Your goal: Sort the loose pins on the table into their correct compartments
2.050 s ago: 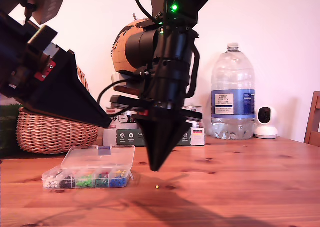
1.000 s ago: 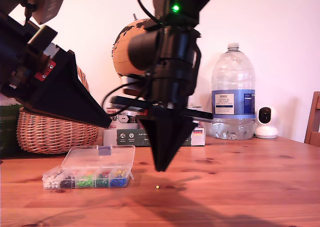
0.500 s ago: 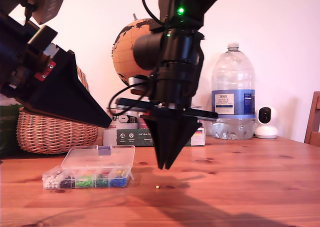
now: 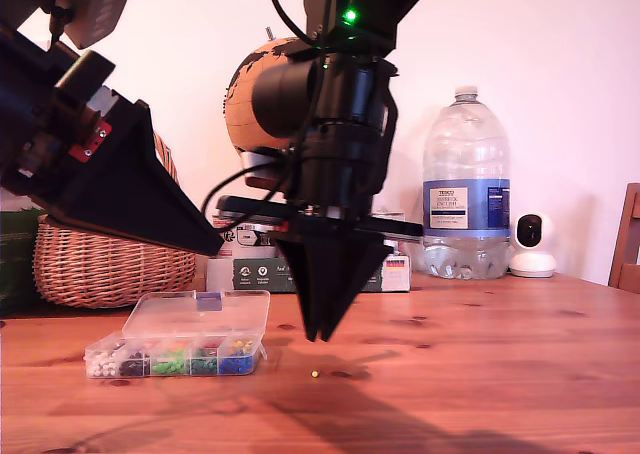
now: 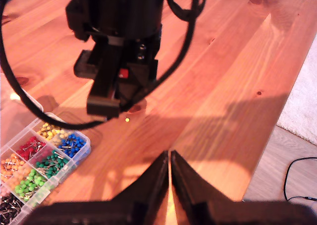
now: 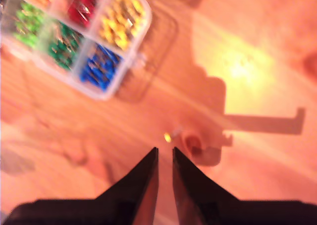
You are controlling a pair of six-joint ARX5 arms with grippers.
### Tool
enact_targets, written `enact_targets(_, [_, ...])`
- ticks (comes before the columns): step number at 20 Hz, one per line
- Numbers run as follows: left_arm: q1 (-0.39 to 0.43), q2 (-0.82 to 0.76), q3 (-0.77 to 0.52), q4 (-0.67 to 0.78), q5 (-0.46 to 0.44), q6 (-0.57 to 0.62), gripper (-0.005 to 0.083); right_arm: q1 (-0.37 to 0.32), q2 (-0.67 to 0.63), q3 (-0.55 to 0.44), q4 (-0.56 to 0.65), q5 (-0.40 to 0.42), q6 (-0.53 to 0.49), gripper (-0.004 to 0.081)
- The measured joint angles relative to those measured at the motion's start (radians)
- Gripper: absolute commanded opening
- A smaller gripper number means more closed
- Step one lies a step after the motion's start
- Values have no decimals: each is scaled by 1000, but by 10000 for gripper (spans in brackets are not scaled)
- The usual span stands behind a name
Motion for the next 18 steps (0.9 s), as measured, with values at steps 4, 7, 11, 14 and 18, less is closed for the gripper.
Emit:
enact_targets(4, [0,0,0,0,0,0,-23,0,0,0,41,-17,43,75])
enact_targets(7, [0,0,0,0,0,0,-23,0,0,0,44,-9,50,75])
enact_targets(11, [0,0,0,0,0,0,-23,0,0,0,34,4,50,75])
enact_targets(14, [0,0,0,0,0,0,-23,1,1,0,34,16,51,75])
enact_targets(18, [0,0,0,0,0,0,-23,2,2,0,36,25,62,75])
